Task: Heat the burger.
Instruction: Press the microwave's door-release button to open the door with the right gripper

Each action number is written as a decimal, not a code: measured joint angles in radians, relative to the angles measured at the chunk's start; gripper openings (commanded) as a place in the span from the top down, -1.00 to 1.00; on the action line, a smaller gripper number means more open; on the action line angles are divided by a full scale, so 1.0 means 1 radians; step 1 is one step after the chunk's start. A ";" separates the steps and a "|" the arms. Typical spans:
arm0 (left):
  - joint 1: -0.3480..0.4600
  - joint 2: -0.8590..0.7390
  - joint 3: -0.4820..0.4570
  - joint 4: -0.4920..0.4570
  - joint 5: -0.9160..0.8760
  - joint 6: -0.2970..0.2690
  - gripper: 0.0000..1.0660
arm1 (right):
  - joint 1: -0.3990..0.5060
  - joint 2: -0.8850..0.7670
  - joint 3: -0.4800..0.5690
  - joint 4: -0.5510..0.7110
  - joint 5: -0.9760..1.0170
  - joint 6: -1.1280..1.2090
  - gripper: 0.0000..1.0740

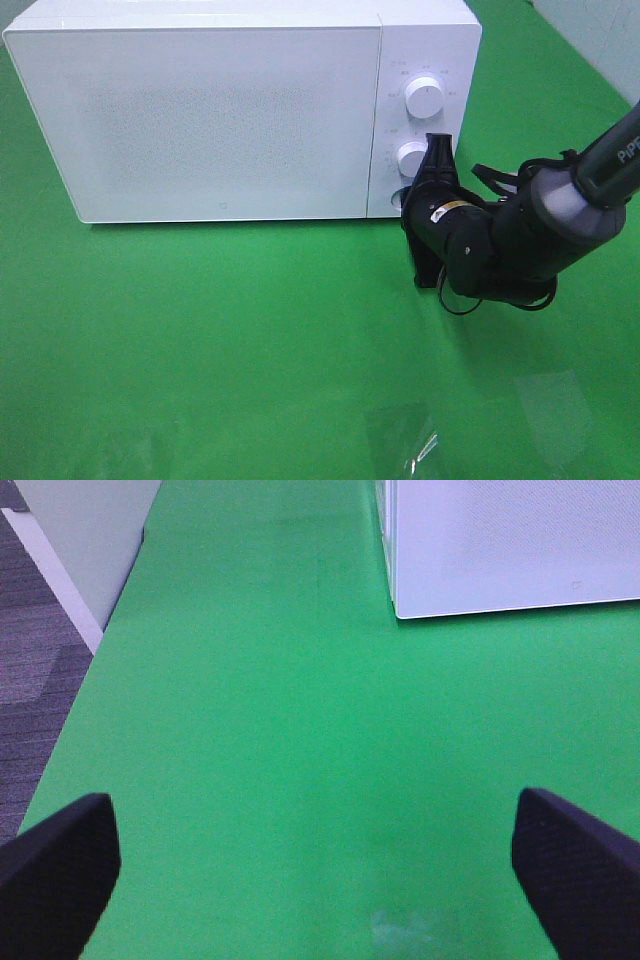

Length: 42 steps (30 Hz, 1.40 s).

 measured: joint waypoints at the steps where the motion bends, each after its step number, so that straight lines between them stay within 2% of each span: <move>1: 0.000 0.000 0.000 0.000 0.000 0.000 -0.87 | 0.000 0.007 -0.009 0.002 0.000 0.000 1.00; 16: 0.000 0.000 0.000 0.000 0.000 0.001 -0.87 | 0.027 0.077 -0.072 0.069 -0.059 -0.038 1.00; 31: 0.000 0.000 0.000 0.000 0.000 0.002 -0.87 | 0.033 0.077 -0.078 0.089 -0.051 -0.053 1.00; 39: 0.000 0.000 0.000 0.000 0.000 0.002 -0.87 | 0.028 0.055 -0.050 0.054 -0.045 -0.036 1.00; 42: 0.000 0.000 0.000 0.000 0.000 0.002 -0.87 | 0.010 0.035 -0.027 -0.016 -0.028 -0.036 1.00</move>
